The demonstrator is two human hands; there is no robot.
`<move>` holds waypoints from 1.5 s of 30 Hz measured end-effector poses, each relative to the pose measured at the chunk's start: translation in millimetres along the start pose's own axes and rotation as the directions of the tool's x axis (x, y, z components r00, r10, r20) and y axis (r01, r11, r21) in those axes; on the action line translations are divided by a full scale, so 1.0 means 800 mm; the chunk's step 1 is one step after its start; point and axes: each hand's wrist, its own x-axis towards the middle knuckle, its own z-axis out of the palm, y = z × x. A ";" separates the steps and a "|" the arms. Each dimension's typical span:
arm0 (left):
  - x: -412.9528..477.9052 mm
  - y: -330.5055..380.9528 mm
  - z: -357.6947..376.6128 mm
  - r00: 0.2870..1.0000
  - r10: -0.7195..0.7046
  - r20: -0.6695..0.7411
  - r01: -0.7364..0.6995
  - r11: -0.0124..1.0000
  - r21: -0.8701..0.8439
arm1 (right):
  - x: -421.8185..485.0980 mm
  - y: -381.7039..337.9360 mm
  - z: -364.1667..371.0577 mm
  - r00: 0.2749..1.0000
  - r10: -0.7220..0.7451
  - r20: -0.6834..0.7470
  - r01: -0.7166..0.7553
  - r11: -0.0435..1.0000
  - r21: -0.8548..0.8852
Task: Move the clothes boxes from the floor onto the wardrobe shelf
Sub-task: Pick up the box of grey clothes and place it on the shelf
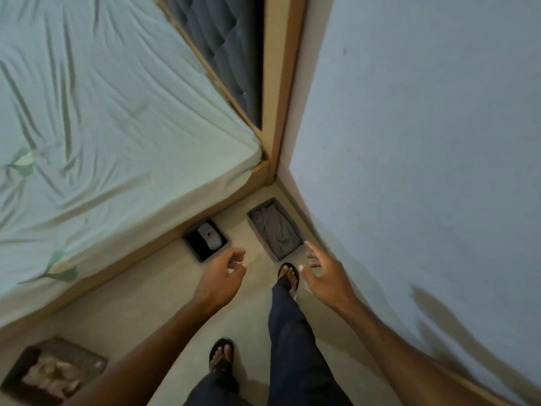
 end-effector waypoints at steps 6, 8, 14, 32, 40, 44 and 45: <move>0.162 -0.037 0.106 0.976 -0.210 0.047 0.208 0.977 0.054 | 0.197 0.092 0.013 0.987 0.037 0.157 -0.004 0.978 -0.208; 0.213 -0.064 0.138 0.959 -0.277 0.066 0.270 0.958 0.099 | 0.259 0.131 0.028 0.976 0.057 0.211 0.007 0.957 -0.289; 0.350 -0.167 0.238 0.903 -0.419 0.093 0.405 0.904 0.139 | 0.422 0.252 0.097 0.948 0.138 0.287 0.016 0.879 -0.476; 0.485 -0.306 0.347 0.897 -0.409 0.168 0.374 0.905 0.205 | 0.563 0.385 0.223 0.971 0.055 0.231 0.081 0.836 -0.542; 0.331 -0.215 0.227 0.908 -0.372 0.191 0.317 0.910 0.268 | 0.374 0.279 0.172 0.954 0.167 0.249 -0.024 0.870 -0.492; 0.216 -0.143 0.144 0.912 -0.341 0.227 0.255 0.906 0.337 | 0.246 0.187 0.133 0.958 0.182 0.224 -0.066 0.893 -0.445; 0.195 -0.132 0.128 0.919 -0.321 0.231 0.225 0.905 0.362 | 0.220 0.168 0.127 0.960 0.196 0.199 -0.095 0.899 -0.427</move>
